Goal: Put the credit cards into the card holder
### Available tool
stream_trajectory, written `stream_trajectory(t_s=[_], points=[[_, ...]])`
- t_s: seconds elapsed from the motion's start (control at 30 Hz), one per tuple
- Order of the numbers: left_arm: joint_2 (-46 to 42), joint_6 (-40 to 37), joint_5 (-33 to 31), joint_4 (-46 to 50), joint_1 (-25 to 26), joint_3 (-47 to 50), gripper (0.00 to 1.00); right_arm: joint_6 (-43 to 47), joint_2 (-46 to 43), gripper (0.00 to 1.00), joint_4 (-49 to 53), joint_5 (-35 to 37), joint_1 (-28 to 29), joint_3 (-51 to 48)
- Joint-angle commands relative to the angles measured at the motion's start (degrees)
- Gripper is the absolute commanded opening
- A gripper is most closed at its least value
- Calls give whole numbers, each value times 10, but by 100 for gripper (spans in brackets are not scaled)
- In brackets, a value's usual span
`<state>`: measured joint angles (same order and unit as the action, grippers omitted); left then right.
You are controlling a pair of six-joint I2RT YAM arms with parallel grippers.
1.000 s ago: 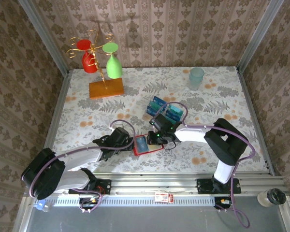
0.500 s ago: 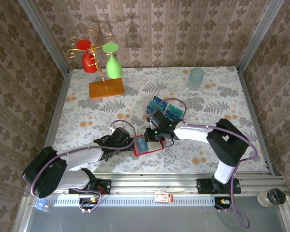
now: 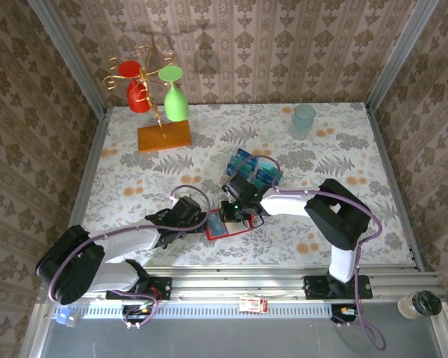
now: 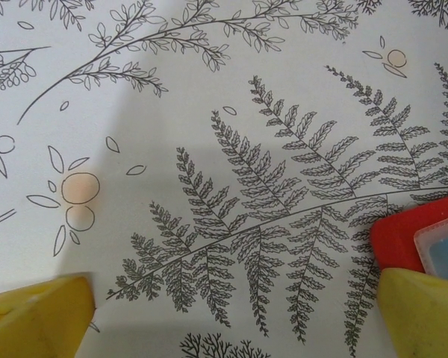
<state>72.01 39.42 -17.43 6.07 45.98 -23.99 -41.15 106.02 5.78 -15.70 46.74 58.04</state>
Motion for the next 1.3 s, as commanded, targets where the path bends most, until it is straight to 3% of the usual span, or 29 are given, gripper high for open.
stream_trajectory(t_s=[0.0,0.2,0.43,0.73,0.93,1.07,1.27], points=[[21,8,24,-12,-5,12,100,-11,21,6,-1,-19,12,8],[19,7,22,-8,-5,10,100,-5,1,8,12,-8,8,8],[21,4,21,-10,-6,8,100,10,-68,24,29,28,-30,-36],[22,0,24,-8,-7,1,100,31,-163,29,28,24,-63,-101],[22,-5,25,-2,-8,-5,100,51,-241,34,75,80,-65,-112],[23,-8,27,-2,-9,-8,100,70,-237,45,107,108,-73,-108],[22,-8,27,2,-8,-12,100,78,-191,47,102,123,-73,-103]])
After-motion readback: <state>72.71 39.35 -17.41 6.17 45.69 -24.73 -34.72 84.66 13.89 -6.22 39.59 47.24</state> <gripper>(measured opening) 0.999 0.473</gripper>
